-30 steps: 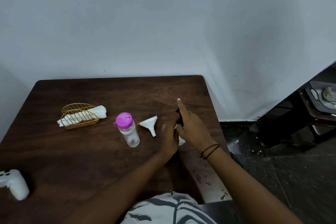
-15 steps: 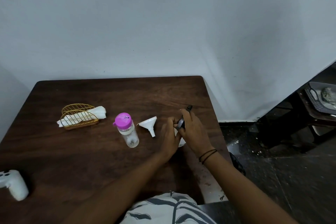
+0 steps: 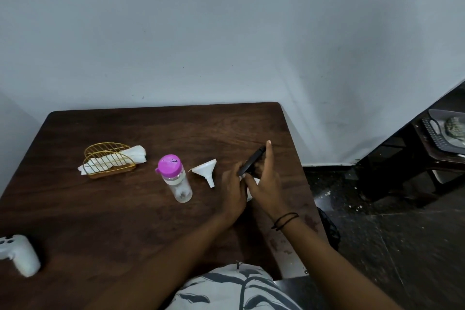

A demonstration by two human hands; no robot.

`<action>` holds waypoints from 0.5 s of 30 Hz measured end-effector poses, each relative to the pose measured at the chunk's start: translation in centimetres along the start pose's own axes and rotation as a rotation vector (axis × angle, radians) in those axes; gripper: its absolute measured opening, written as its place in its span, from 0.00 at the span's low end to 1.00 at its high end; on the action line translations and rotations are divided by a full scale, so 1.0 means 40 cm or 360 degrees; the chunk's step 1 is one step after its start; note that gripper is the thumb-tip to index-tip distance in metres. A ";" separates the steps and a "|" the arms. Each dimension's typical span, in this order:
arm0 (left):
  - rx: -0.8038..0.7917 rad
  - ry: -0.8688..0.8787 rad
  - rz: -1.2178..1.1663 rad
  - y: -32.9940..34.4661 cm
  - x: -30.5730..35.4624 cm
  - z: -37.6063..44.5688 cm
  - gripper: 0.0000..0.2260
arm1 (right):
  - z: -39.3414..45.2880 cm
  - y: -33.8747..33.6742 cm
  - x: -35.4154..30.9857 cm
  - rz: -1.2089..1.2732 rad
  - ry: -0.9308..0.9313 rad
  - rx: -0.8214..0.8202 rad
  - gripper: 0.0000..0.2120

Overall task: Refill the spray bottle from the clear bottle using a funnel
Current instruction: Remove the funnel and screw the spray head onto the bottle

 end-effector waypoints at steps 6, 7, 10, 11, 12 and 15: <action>-0.0175 -0.0032 0.0142 -0.013 -0.016 0.010 0.18 | -0.002 0.020 0.017 0.0296 0.0281 -0.0058 0.48; -0.0213 -0.0040 0.0154 -0.013 -0.021 0.017 0.18 | 0.001 0.016 0.020 0.0289 0.0273 -0.0075 0.48; -0.0241 -0.0013 0.0230 -0.014 -0.033 0.033 0.14 | 0.014 0.009 0.029 0.0222 0.0209 -0.0116 0.48; -0.0231 0.0021 0.0257 -0.014 -0.034 0.033 0.13 | 0.016 0.010 0.031 0.0228 0.0217 -0.0102 0.49; -0.0201 0.0053 0.0273 -0.014 -0.035 0.031 0.13 | 0.014 0.014 0.033 0.0251 0.0241 -0.0066 0.48; -0.0055 0.0107 0.0326 -0.010 -0.035 0.023 0.16 | 0.000 0.032 0.038 0.0339 0.0315 0.0112 0.49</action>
Point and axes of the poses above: each hand's wrist, its own z-axis towards the middle knuckle, its own y-axis out of the palm, x = y × z, the point moved 2 cm from there along z, towards the middle knuckle, and after that the axes turned 9 degrees about x, right-handed, at the moved point
